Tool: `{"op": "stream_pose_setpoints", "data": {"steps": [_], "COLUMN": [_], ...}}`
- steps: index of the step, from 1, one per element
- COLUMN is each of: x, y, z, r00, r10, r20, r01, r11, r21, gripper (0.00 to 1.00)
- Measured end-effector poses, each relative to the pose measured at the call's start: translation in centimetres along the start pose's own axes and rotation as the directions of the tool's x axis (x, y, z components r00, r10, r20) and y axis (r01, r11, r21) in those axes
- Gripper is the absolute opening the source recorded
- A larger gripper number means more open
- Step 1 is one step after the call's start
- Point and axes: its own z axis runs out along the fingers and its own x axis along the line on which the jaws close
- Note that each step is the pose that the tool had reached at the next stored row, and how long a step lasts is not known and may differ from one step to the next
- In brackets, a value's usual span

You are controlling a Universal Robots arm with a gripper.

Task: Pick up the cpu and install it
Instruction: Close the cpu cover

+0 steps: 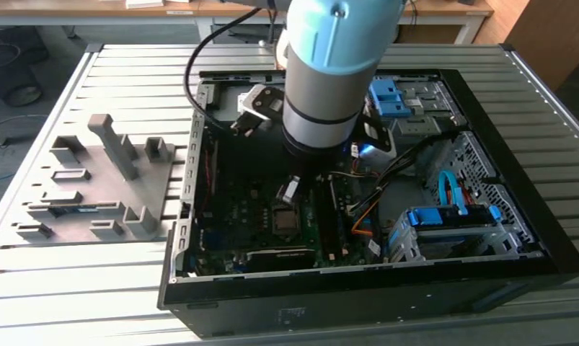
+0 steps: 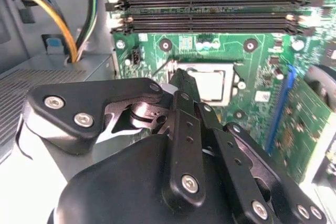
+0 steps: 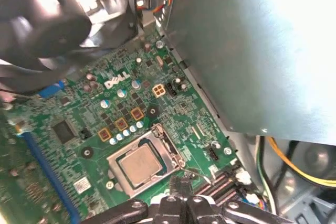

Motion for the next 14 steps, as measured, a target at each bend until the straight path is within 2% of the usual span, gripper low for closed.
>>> {"op": "stream_pose_setpoints", "data": {"steps": [3, 5, 6, 7, 11, 12, 14], "x": [-0.08, -0.1, -0.1, -0.09, -0.09, -0.09, -0.09], "y": [0.13, 0.2, 0.22, 0.22, 0.22, 0.22, 0.23], "z": [-0.92, -1.24, -1.33, -1.36, -1.36, -1.36, -1.34], "r00": [1.0, 0.9998, 0.9996, 0.9991, 0.994, 0.9925, 0.9898], "r10": [-0.002, -0.004, -0.005, -0.009, -0.026, -0.035, -0.061], "r20": [-0.0066, -0.0175, -0.028, -0.0424, -0.1065, -0.1171, -0.1289], "r01": [0.002, 0.004, 0.006, 0.01, 0.033, 0.043, 0.071], "r11": [1.0, 0.9999, 0.9998, 0.9996, 0.9974, 0.9967, 0.9949], "r21": [0.0053, 0.0132, 0.0197, 0.028, 0.0643, 0.069, 0.0713], "gripper": [0.1, 0.1, 0.1, 0.1, 0.1, 0.1, 0.1]}}
